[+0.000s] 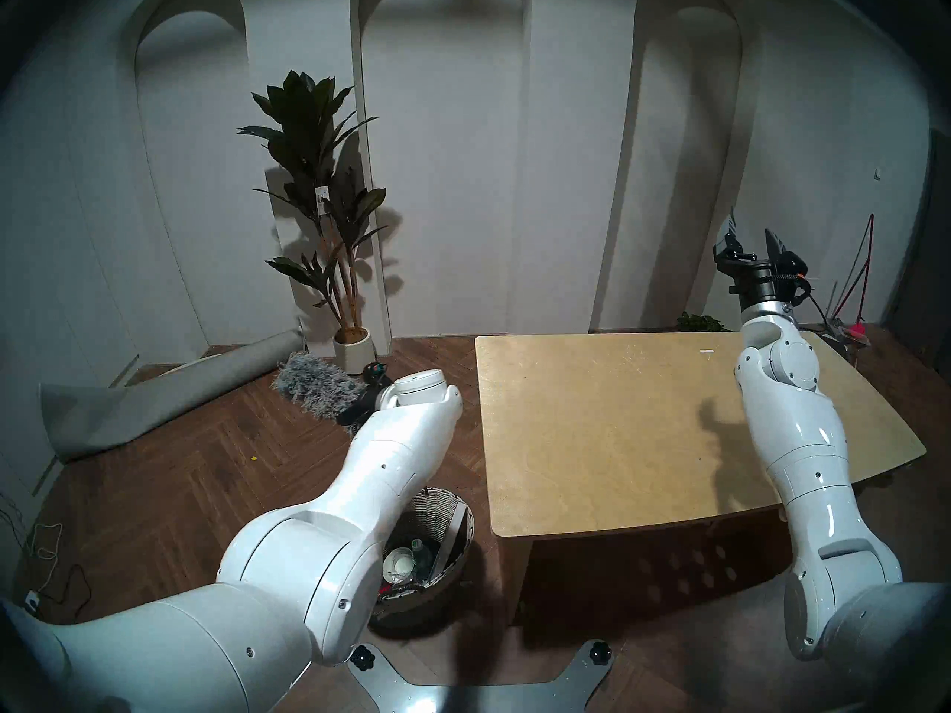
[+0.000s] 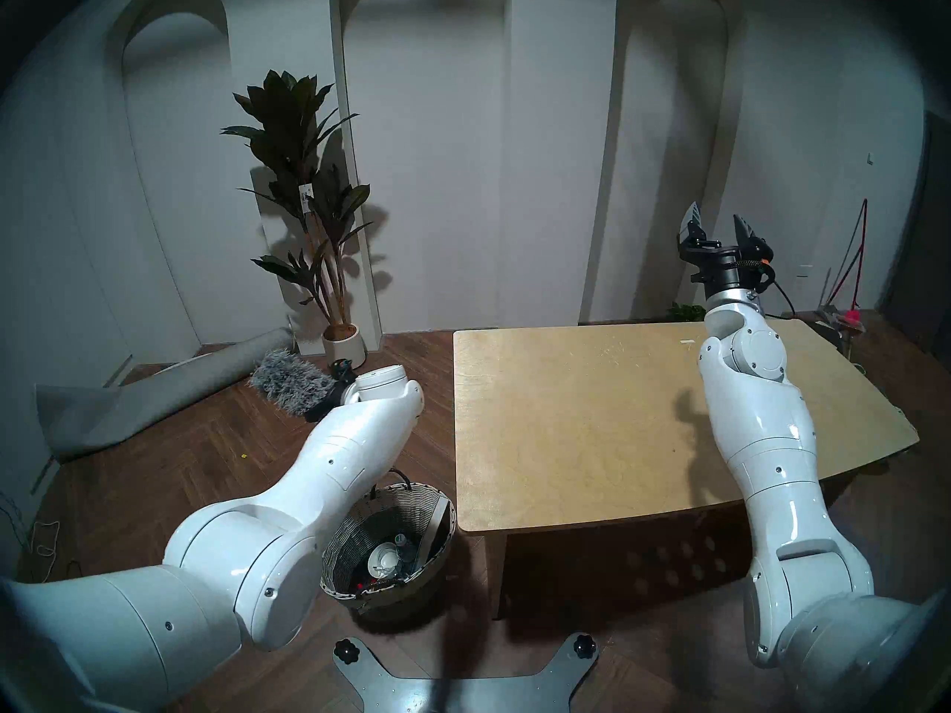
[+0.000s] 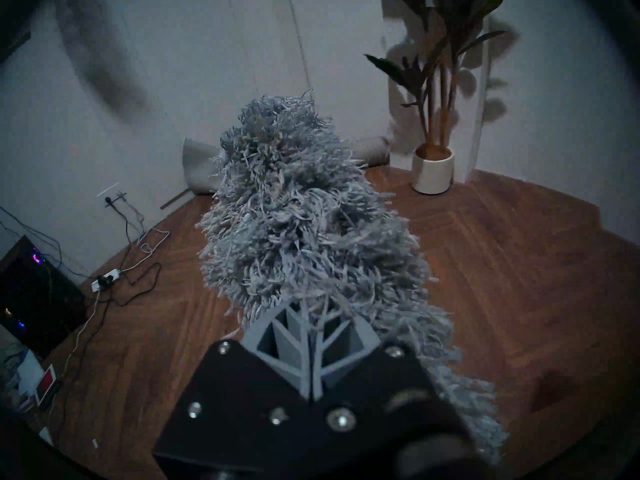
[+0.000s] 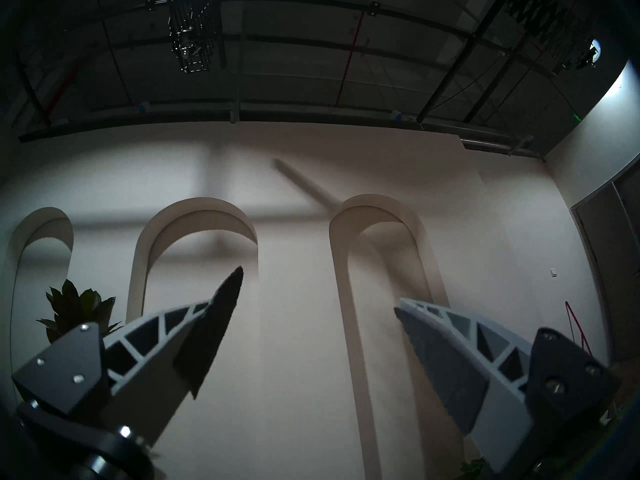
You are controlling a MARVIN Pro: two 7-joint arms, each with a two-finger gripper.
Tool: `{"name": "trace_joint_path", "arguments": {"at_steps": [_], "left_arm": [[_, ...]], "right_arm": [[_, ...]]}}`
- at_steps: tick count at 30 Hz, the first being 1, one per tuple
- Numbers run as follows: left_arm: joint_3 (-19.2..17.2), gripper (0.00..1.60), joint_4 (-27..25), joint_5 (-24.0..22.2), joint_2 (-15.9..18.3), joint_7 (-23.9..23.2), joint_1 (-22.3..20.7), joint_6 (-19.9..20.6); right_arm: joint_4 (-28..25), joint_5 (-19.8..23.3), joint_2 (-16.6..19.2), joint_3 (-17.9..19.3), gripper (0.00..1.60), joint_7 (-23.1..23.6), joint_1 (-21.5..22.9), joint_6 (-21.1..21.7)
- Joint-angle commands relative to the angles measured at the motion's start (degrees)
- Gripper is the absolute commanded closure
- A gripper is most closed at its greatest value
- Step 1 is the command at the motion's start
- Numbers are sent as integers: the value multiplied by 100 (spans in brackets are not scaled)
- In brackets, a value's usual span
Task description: Load the items into the basket from the rear
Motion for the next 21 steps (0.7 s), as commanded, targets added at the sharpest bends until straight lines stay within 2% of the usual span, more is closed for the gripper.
{"name": "trace_joint_path", "arguments": {"at_steps": [1, 13, 21], "left_arm": [[-214, 160, -305, -214, 445, -385, 261, 245], [-498, 160, -877, -747, 834, -1371, 704, 729], [-676, 160, -1302, -1210, 991, -2115, 1178, 1226]], "right_arm": [[-267, -34, -98, -67, 0, -16, 58, -80], [-430, -143, -202, -183, 0, -99, 39, -106], [-550, -245, -245, -212, 0, -252, 3, -122]]}}
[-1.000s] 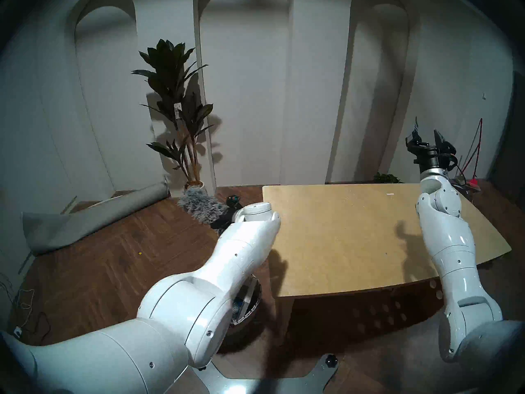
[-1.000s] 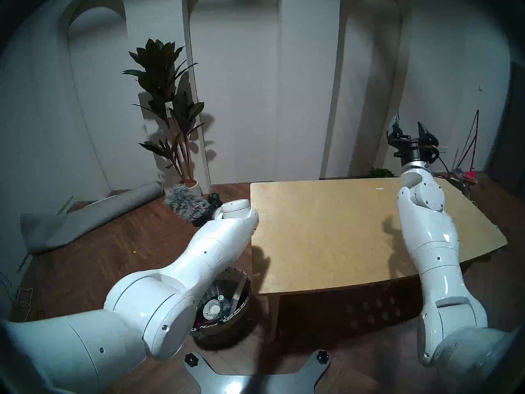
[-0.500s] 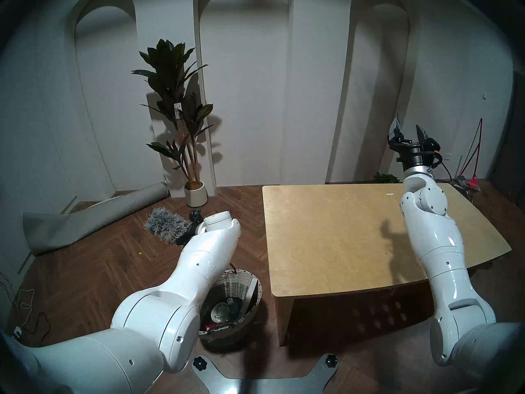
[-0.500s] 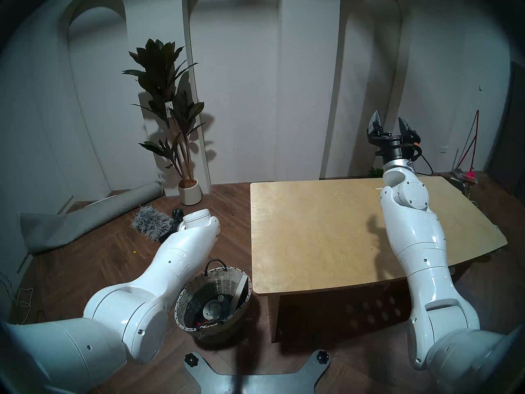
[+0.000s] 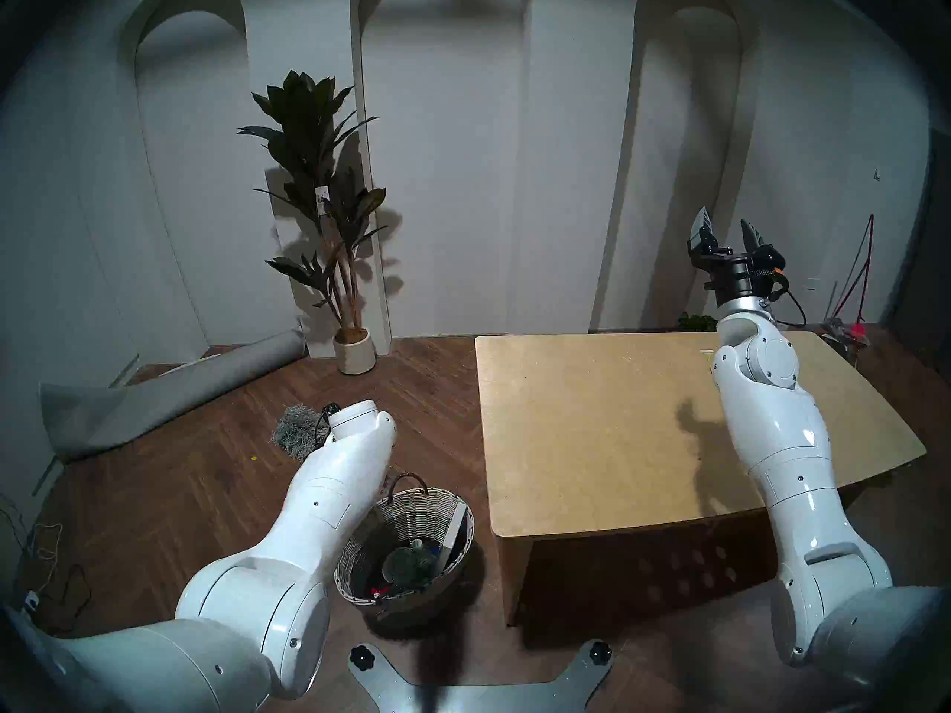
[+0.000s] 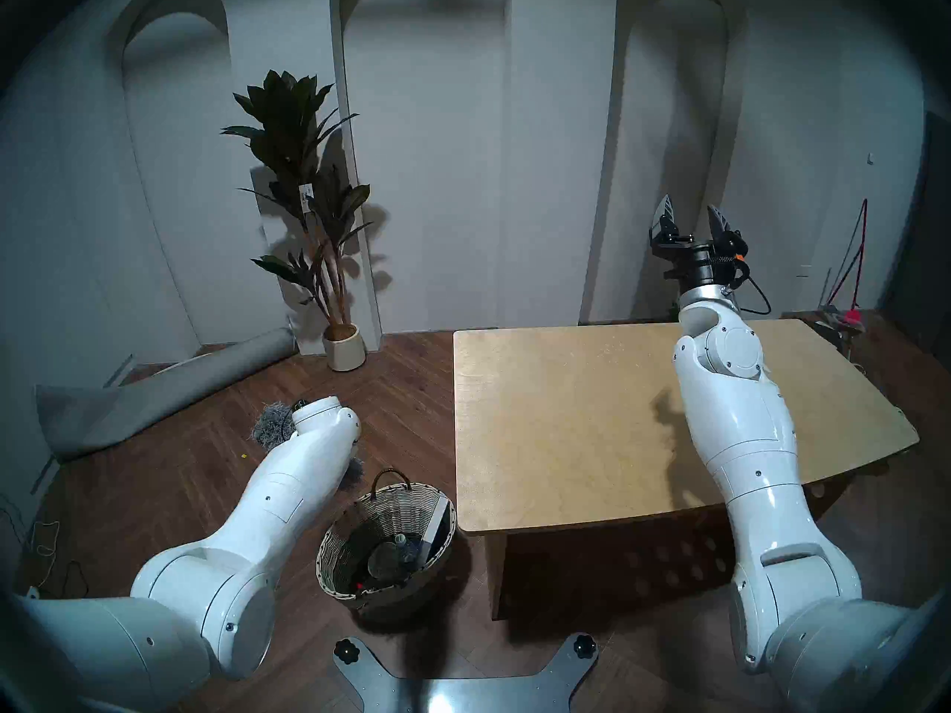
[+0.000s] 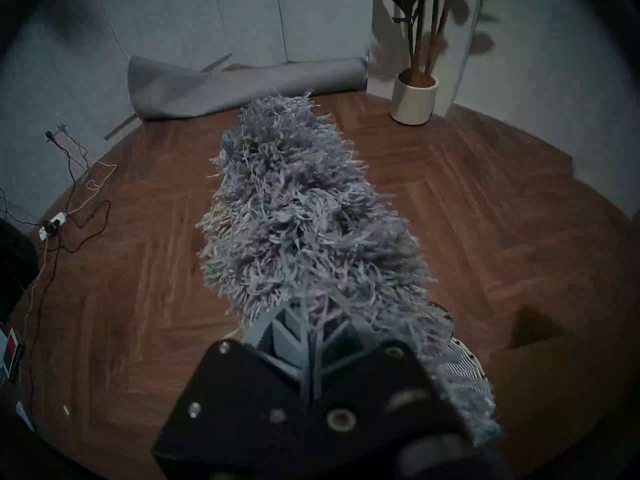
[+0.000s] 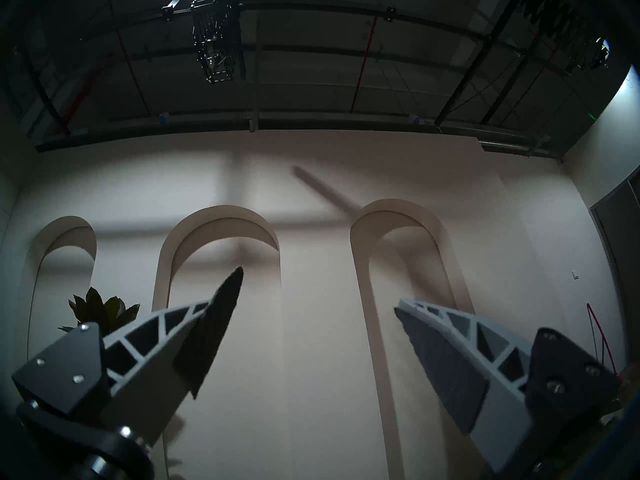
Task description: Load the items into the basket from the rear
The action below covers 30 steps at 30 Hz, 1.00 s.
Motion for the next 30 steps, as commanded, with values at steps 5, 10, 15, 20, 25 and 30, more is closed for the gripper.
{"name": "trace_joint_path", "arguments": {"at_steps": [5, 10, 15, 20, 25, 30], "left_arm": [[-212, 160, -761, -574, 307, -1005, 574, 682], [-226, 160, -1125, -894, 444, -1516, 972, 1211], [-257, 160, -1511, -1239, 665, -2019, 1326, 1752], [-230, 160, -1889, -1596, 942, -2528, 1641, 2304], [-64, 160, -2303, -1800, 1274, -3075, 1981, 2563], [278, 160, -1996, -1666, 1505, -3490, 1834, 2155]], "right_arm": [[-309, -130, -40, 21, 0, -186, 0, -61], [-401, -246, -55, 18, 0, -324, -18, -50], [-482, -391, -51, 35, 0, -498, -24, -19], [-597, -568, -49, 62, 0, -736, -45, 48], [-707, -776, -28, 99, 0, -1026, -108, 172], [-824, -924, -16, 124, 0, -1262, -168, 347]]}}
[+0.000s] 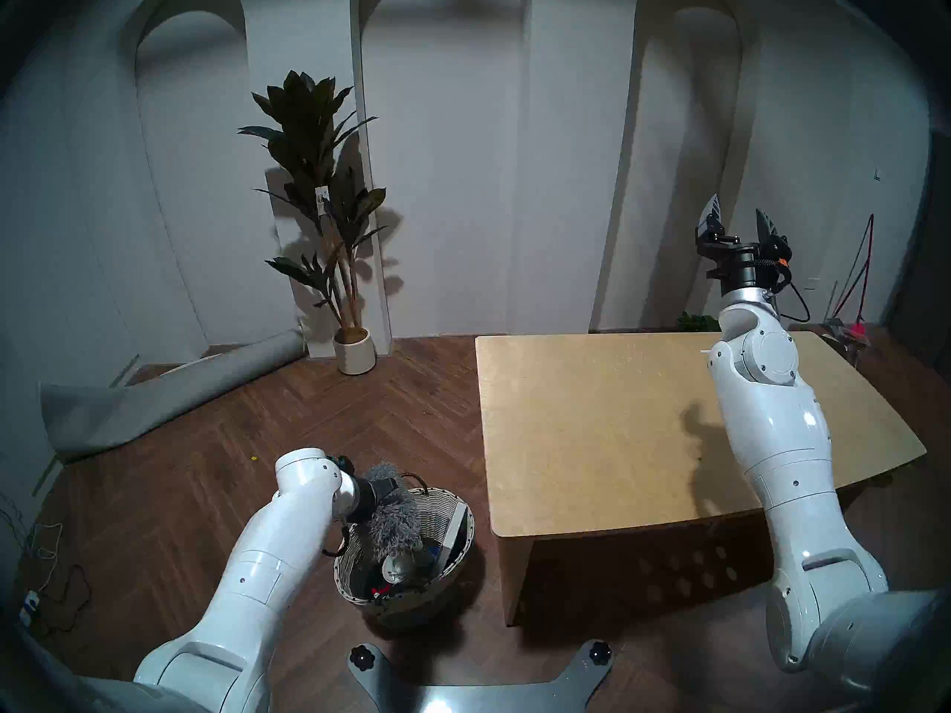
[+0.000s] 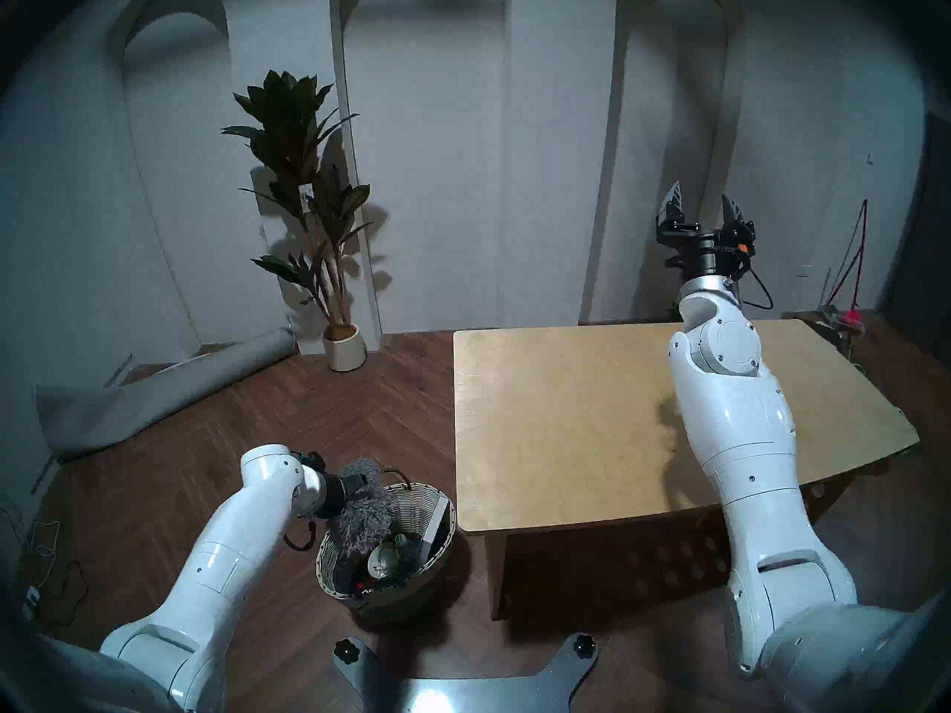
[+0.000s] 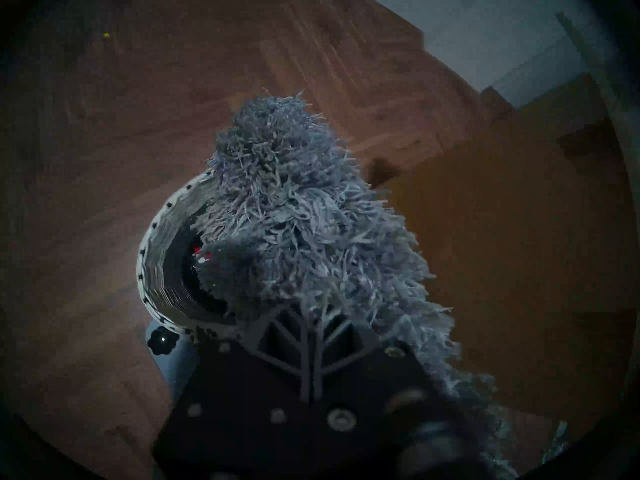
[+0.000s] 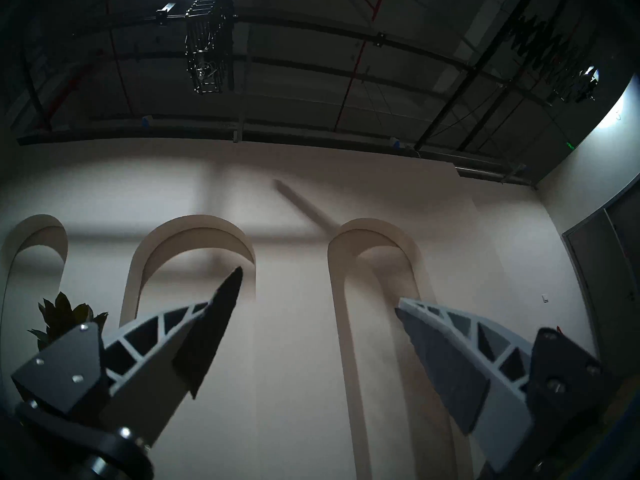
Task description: Load the items into the basket from the rear
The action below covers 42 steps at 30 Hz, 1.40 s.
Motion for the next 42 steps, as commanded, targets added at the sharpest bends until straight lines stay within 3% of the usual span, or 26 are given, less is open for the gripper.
{"name": "trace_joint_path", "arguments": {"at_steps": [1, 7, 14, 20, 29, 30, 32, 33, 35, 36, 37, 42], "left_arm": [[320, 160, 170, 225, 437, -719, -109, -480], [552, 160, 976, 699, 242, -306, -639, -888], [703, 160, 1445, 895, 148, -449, -1004, -1018], [1202, 160, 1835, 1249, 16, -565, -1287, -1078], [1587, 160, 2506, 1513, -134, -764, -1616, -1332], [1596, 149, 2538, 1518, -140, -778, -1627, -1347], [1655, 95, 2673, 1562, -163, -821, -1691, -1421], [1618, 83, 2754, 1526, -188, -870, -1713, -1499], [1654, 79, 2838, 1558, -194, -912, -1765, -1534], [1669, 61, 2913, 1571, -208, -941, -1815, -1566], [1789, 5, 2957, 1685, -197, -939, -1875, -1572], [1884, 0, 3217, 1814, -220, -952, -2116, -1724]], "right_arm": [[-304, -218, 47, 56, 0, -296, -50, 193], [-313, -221, 78, 96, 0, -334, -77, 229], [-331, -227, 130, 201, 0, -404, -84, 270], [-313, -218, 147, 283, 0, -472, -98, 300], [-275, -266, 183, 312, 0, -525, -105, 305], [-274, -269, 184, 312, 0, -528, -105, 307], [-265, -277, 190, 316, 0, -539, -108, 318], [-253, -291, 203, 312, 0, -537, -119, 315], [-242, -292, 206, 313, 0, -538, -129, 309], [-243, -294, 208, 312, 0, -544, -132, 314], [-249, -290, 204, 314, 0, -553, -134, 326], [-265, -319, 222, 292, 0, -547, -210, 358]]}}
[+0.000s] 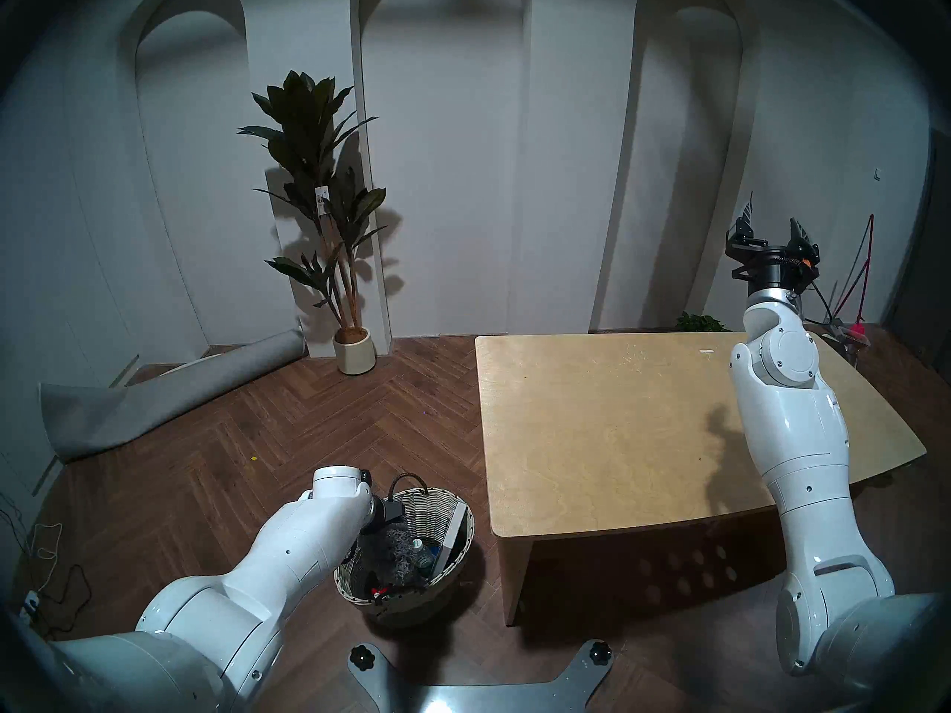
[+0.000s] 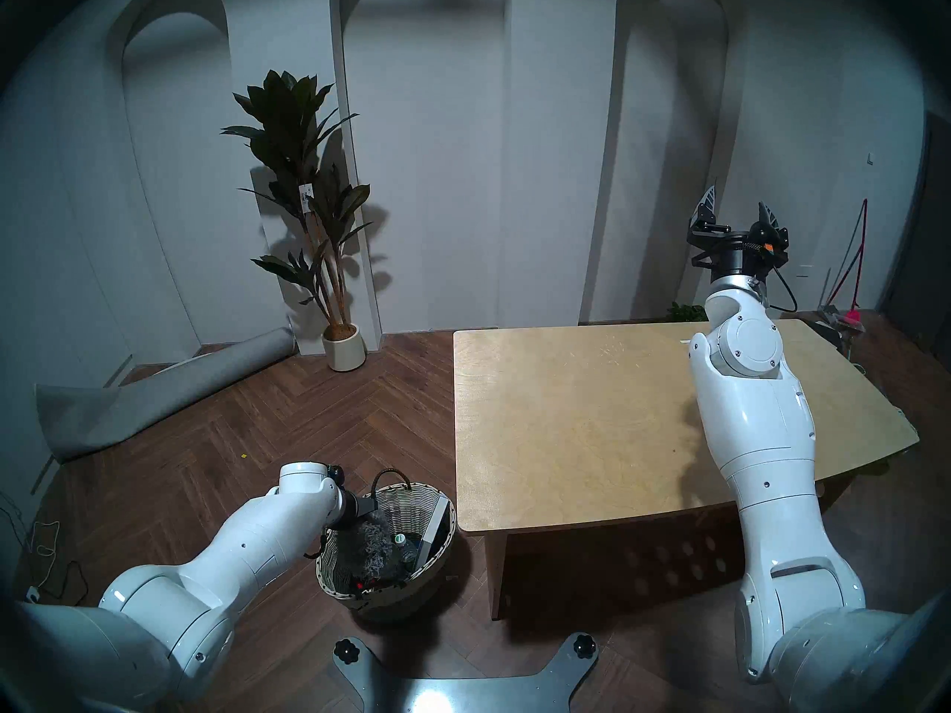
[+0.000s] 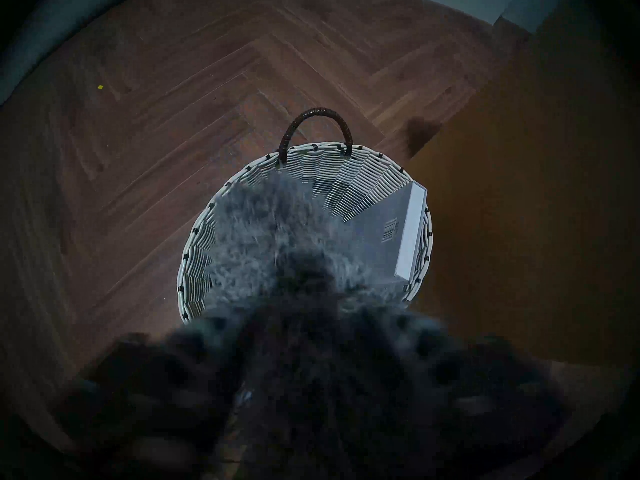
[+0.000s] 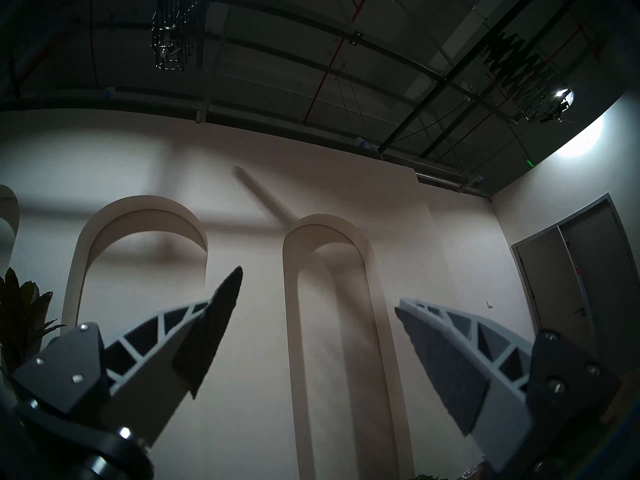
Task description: Load the items into the basket from the rear
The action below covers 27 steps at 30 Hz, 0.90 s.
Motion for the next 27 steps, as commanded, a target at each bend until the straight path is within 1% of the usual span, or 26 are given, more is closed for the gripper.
{"name": "trace_joint_path", "arguments": {"at_steps": [1, 3, 4, 6, 8, 9, 10, 11, 12, 13, 14, 17, 18, 21, 23, 26, 27], "left_arm": [[63, 0, 195, 133, -26, -105, -594, -207], [143, 0, 226, 216, 8, -167, -647, -293], [122, 0, 266, 205, 3, -175, -675, -314], [116, 0, 295, 236, 25, -185, -701, -472], [57, 0, 212, 245, 68, -133, -679, -681], [77, 0, 90, 311, 127, -104, -643, -865], [78, 0, 3, 340, 174, -86, -639, -928], [64, 0, -215, 431, 301, -36, -631, -1102], [64, 0, -215, 431, 301, -36, -631, -1102], [58, 0, -312, 489, 370, 10, -637, -1253], [37, 0, -371, 521, 423, 11, -664, -1255], [76, 0, -692, 741, 648, 104, -671, -1629], [86, 0, -694, 801, 690, 132, -717, -1642], [57, 0, -1005, 993, 903, 304, -674, -1988], [-1, 0, -1097, 1088, 1022, 401, -708, -2101], [-137, 0, -1420, 1174, 1217, 530, -653, -2456], [-185, 0, -1421, 1193, 1254, 559, -699, -2468]], "right_arm": [[-96, -12, 44, -10, 0, 48, -46, 16], [-111, 4, 27, -9, 0, 52, -61, 9], [-123, 3, 21, -10, 0, 52, -67, 9], [-153, 1, 3, -19, 0, 56, -74, 8], [-172, 5, -15, -31, 0, 64, -76, 7], [-169, 13, -27, -37, 0, 72, -76, -1], [-171, 9, -37, -45, 0, 72, -77, -2], [-180, 0, -58, -65, 0, 74, -78, -5], [-180, 0, -58, -65, 0, 74, -78, -5], [-185, 1, -73, -80, 0, 78, -83, -2], [-189, -3, -82, -96, 0, 81, -89, 3], [-223, -55, -70, -204, 0, 182, -130, -21], [-235, -61, -86, -232, 0, 190, -149, -27], [-234, -129, -100, -347, 0, 226, -213, -27], [-213, -125, -144, -400, 0, 218, -227, 18], [-152, -129, -204, -494, 0, 219, -259, 82], [-130, -141, -217, -547, 0, 242, -286, 98]]}}
